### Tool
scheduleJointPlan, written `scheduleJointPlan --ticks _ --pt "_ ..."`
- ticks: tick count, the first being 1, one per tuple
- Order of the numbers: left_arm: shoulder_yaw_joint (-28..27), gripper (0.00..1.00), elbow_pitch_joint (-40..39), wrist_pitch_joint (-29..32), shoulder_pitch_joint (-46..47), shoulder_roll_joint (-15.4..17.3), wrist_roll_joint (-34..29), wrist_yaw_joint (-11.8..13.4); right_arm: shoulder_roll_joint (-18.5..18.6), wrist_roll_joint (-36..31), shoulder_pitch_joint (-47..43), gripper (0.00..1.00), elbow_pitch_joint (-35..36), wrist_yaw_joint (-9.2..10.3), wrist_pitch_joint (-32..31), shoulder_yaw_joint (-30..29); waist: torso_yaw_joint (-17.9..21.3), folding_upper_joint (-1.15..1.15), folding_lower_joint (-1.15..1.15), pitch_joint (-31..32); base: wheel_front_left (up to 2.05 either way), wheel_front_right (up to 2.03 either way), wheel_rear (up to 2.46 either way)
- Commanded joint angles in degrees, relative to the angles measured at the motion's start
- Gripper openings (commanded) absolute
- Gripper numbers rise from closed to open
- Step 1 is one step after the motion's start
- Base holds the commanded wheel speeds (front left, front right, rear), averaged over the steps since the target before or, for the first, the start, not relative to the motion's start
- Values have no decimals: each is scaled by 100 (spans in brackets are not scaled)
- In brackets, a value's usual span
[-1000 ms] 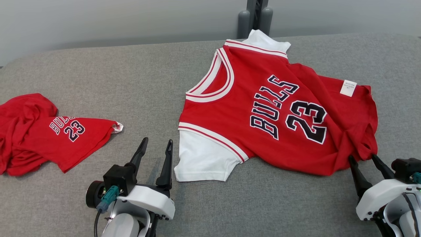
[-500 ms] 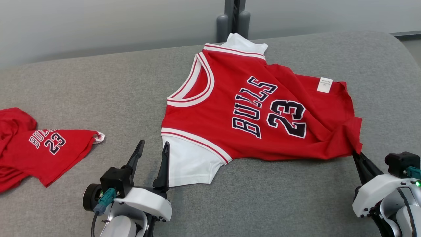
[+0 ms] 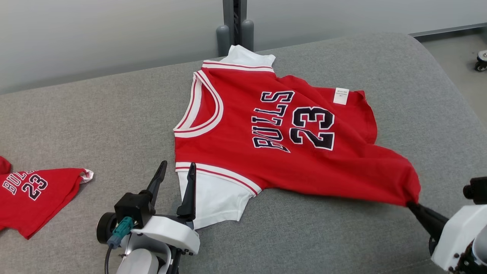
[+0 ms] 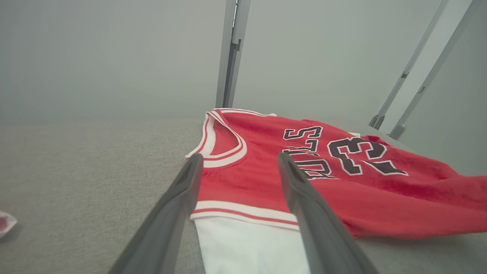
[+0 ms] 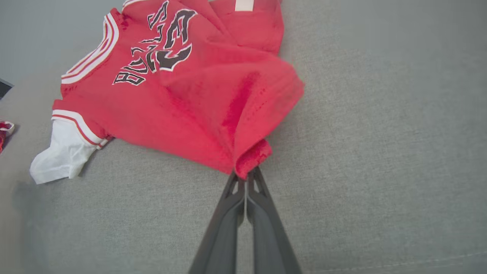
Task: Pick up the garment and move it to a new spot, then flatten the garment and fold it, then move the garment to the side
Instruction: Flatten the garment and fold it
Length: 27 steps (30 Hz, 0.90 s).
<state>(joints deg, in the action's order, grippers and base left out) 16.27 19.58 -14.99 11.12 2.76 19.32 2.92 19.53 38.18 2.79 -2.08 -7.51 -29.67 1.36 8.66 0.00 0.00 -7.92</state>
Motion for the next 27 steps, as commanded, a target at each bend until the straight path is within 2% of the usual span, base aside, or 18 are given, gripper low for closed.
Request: scheduleJointPlan --ticks 1,3,6,10,11,12,13,14,15,20,27 --pt "14 100 -6 -23 78 25 35 17 2 117 -176 0 126 4 -404 -132 3 0 0 4 0 0 0" --pt "65 100 -7 -23 80 25 56 29 -48 208 -363 0 289 4 -992 -361 -3 0 0 13 0 0 0" --pt "117 100 3 -23 92 27 91 40 -305 208 -417 0 438 3 -1490 -654 -42 0 0 15 0 0 0" --pt "162 100 26 -23 110 25 79 30 -449 -10 -319 0 390 3 -1636 -827 -136 0 0 18 0 0 0" --pt "161 100 25 -23 129 25 65 38 -542 -200 -228 3 280 2 -1568 -824 -203 0 0 10 0 0 0" --pt "156 100 27 -23 135 27 52 34 -573 -292 -141 23 192 3 -1431 -853 -242 0 0 -3 0 0 0" --pt "151 100 35 -23 135 27 36 27 -580 -377 -65 49 107 2 -1288 -840 -278 0 0 -16 0 0 0" --pt "151 100 35 -23 135 27 36 27 -580 -377 -65 49 107 2 -1288 -840 -278 0 0 -16 0 0 0" --pt "147 100 43 -23 139 24 28 22 -595 -481 10 100 -25 3 -1098 -830 -313 0 0 -30 0 0 0" --pt "132 100 65 -23 131 25 -7 5 -503 -1029 161 100 -697 3 -378 -740 -472 0 0 -63 0 0 0" --pt "61 100 76 -23 43 25 -65 -30 -644 -2204 384 100 -1060 3 195 -1506 -503 0 0 -67 0 0 0"
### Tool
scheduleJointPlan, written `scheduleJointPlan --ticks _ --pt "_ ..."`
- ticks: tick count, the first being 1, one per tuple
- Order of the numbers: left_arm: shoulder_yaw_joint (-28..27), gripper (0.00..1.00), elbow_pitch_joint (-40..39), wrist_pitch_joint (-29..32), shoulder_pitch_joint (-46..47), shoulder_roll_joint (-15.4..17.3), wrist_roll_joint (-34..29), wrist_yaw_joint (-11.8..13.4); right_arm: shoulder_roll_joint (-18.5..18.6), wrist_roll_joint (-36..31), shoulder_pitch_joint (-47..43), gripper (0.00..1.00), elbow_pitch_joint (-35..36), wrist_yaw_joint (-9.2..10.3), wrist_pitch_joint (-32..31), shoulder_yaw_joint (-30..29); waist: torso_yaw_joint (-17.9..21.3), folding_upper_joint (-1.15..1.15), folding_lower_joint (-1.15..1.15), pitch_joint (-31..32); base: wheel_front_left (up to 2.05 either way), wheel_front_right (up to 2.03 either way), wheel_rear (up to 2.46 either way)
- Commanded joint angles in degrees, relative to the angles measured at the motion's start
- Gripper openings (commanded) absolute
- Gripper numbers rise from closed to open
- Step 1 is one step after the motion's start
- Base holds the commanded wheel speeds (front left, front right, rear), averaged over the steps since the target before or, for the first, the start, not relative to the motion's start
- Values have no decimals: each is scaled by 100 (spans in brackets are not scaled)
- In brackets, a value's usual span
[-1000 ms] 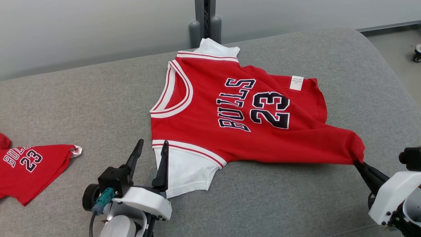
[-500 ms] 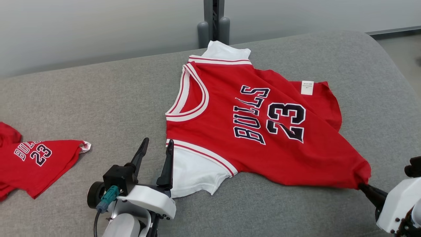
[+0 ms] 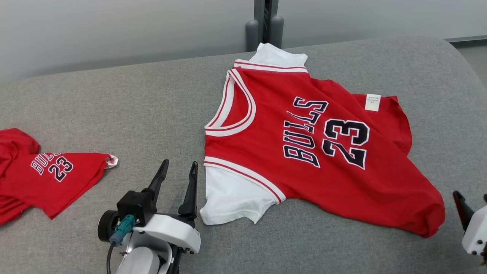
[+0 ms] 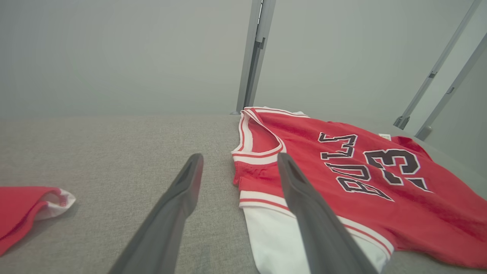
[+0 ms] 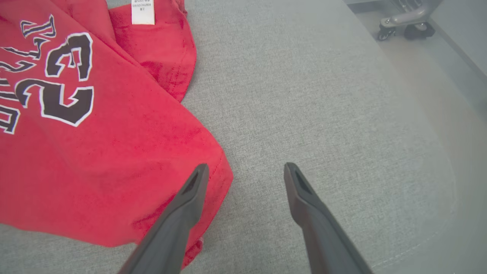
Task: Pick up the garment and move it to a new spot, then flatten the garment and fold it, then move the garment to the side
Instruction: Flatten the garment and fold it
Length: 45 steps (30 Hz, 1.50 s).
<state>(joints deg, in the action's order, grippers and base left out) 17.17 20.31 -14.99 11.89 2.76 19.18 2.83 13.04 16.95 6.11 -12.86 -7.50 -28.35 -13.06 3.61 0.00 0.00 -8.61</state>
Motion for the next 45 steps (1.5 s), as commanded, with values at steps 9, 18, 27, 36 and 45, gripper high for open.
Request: scheduleJointPlan --ticks 9,18,27,36,45 --pt "-79 100 31 -23 68 26 -129 -31 -568 -941 517 100 607 3 1149 -533 246 0 0 -76 0 0 0" --pt "-300 100 309 -23 582 37 -336 -33 -799 -435 651 100 459 3 2266 0 589 0 0 -414 0 0 0" --pt "-354 100 1300 -23 1317 239 -659 -91 -888 -346 816 100 45 2 2812 93 946 0 0 -715 0 0 0" --pt "-357 100 2313 10 1906 334 -664 -68 -941 -312 951 100 -167 2 3057 168 1165 0 0 -824 0 0 0" --pt "-184 71 3062 79 2322 389 -703 -258 -968 -360 990 100 -281 2 3217 262 1275 0 0 -869 0 0 0"
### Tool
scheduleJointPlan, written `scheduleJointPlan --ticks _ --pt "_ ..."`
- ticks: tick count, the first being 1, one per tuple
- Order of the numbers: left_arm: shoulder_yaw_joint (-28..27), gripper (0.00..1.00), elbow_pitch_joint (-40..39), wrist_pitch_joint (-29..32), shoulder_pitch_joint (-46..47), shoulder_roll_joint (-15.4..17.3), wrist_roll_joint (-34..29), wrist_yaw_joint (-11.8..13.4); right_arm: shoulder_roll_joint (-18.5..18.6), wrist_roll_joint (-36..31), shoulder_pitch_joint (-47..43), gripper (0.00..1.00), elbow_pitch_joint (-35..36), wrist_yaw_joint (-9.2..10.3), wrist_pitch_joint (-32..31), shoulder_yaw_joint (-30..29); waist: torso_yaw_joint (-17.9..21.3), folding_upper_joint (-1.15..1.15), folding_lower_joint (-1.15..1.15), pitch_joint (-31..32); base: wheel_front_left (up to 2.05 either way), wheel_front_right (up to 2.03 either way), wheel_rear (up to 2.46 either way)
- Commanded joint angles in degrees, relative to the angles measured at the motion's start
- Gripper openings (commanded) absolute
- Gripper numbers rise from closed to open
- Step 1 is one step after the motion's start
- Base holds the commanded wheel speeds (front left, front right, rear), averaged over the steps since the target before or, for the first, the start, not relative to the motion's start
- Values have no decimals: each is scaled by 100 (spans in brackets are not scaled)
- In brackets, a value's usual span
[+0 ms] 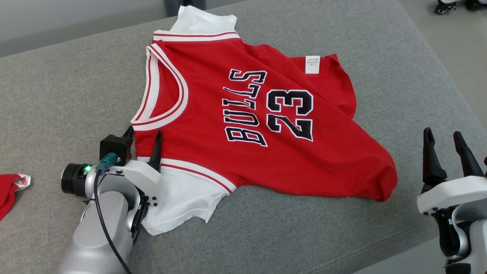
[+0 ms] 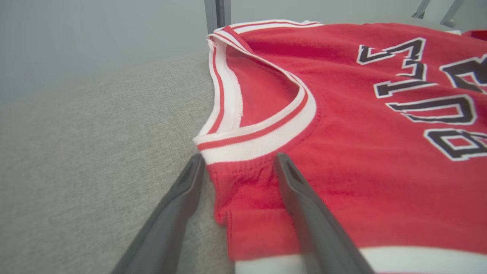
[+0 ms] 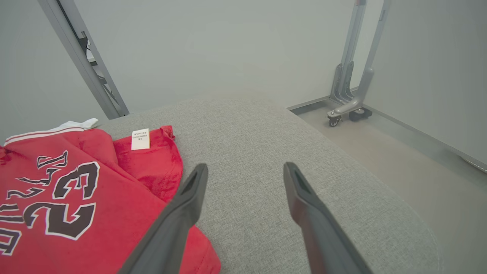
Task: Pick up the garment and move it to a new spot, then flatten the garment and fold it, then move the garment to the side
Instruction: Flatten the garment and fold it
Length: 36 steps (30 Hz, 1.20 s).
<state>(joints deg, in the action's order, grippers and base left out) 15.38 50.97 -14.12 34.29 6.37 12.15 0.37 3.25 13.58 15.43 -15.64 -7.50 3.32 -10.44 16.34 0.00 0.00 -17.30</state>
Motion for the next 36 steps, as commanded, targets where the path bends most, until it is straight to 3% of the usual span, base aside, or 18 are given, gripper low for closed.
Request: scheduleJointPlan --ticks 1,2,6,14,20,21,22,23,31,36 --pt "4 40 57 -7 115 22 18 -43 8 -29 66 100 -7 2 54 5 9 0 0 -1 0 0 0" --pt "15 0 91 -19 145 19 35 -87 7 -34 68 100 -12 2 77 10 15 0 0 1 0 0 0" --pt "-100 0 98 -69 267 39 158 -114 0 -44 74 100 -24 2 98 4 14 0 0 20 0 0 0" --pt "-604 0 -210 -109 388 379 368 202 -6 -77 88 100 -12 2 144 -30 -107 0 0 18 0 0 0" --pt "-738 0 -205 -108 238 470 411 269 -10 -96 136 100 -74 2 152 2 -238 0 0 32 0 0 0" --pt "-732 37 -202 -108 219 460 407 267 -11 -97 142 100 -85 2 152 5 -262 0 0 38 0 0 0" --pt "-734 89 -204 -108 206 446 412 246 -11 -100 150 100 -96 2 150 12 -287 0 0 44 0 0 0" --pt "-744 100 -240 -108 190 419 437 199 -11 -104 156 100 -100 2 144 13 -312 0 0 52 0 0 0" --pt "-790 100 -748 -109 -122 276 410 68 7 -47 157 100 -137 2 165 29 -562 0 0 213 0 0 0" --pt "-760 100 -1592 -108 -611 77 312 -105 118 96 87 100 -194 2 95 57 -877 0 0 335 0 0 0"
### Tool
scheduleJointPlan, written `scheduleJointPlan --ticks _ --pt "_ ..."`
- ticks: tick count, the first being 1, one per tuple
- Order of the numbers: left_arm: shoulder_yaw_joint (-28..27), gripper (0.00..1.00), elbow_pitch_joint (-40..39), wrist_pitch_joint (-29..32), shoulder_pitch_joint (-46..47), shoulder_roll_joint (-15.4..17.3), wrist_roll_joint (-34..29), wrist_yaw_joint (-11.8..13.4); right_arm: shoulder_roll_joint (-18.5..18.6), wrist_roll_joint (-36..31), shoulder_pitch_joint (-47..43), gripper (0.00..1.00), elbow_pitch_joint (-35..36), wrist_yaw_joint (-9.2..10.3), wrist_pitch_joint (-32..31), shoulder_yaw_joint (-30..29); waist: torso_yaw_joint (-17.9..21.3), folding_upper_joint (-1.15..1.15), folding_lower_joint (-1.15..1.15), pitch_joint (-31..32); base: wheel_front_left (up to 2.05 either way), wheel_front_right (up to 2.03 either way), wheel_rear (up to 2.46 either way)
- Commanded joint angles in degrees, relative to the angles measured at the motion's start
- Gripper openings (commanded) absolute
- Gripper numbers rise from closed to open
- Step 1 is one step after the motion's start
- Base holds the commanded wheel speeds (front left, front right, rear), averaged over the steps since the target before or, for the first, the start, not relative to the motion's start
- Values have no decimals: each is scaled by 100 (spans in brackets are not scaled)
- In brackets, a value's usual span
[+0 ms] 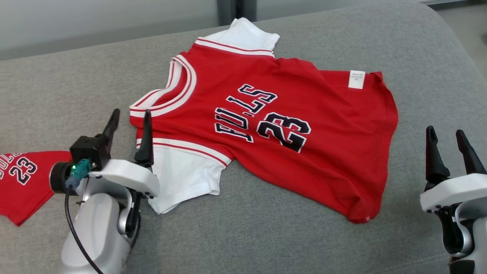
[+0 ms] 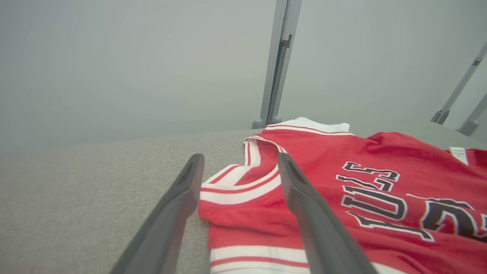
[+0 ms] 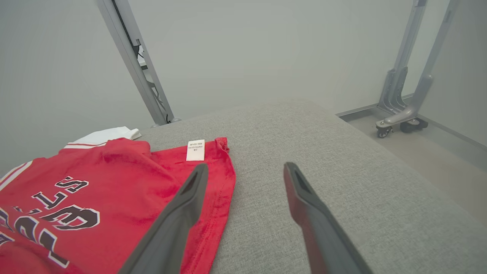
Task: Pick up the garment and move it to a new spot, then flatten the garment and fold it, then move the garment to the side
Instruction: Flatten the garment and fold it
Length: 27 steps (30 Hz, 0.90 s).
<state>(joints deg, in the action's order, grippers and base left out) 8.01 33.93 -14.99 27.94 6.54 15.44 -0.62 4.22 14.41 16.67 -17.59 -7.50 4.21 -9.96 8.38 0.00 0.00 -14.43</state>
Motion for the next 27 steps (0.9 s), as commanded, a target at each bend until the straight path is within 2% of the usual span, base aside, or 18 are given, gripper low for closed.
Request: scheduleJointPlan --ticks 1,9,13,15,21,27 --pt "-5 100 -68 -22 -88 6 -50 -31 60 42 -46 100 -21 2 0 11 -163 0 0 67 0 0 0" --pt "481 100 -1126 -22 -891 -304 -132 -198 540 267 263 100 -355 2 -226 -80 -955 0 0 74 0 0 0" --pt "725 100 -1345 -22 -1065 -342 -74 -183 829 407 597 100 -772 2 -347 -216 -1332 0 0 -44 0 0 0" --pt "883 100 -1421 -22 -1085 -351 -46 -150 1018 521 868 100 -1201 2 -403 -356 -1579 0 0 -155 0 0 0" --pt "1048 100 -1486 -22 -1039 -355 41 -46 1345 669 1403 100 -2125 2 -421 -537 -1928 0 0 -381 0 0 0" --pt "1153 100 -1533 -22 -983 -354 100 -6 1572 679 1811 100 -2905 2 -333 -583 -2097 0 0 -547 0 0 0"
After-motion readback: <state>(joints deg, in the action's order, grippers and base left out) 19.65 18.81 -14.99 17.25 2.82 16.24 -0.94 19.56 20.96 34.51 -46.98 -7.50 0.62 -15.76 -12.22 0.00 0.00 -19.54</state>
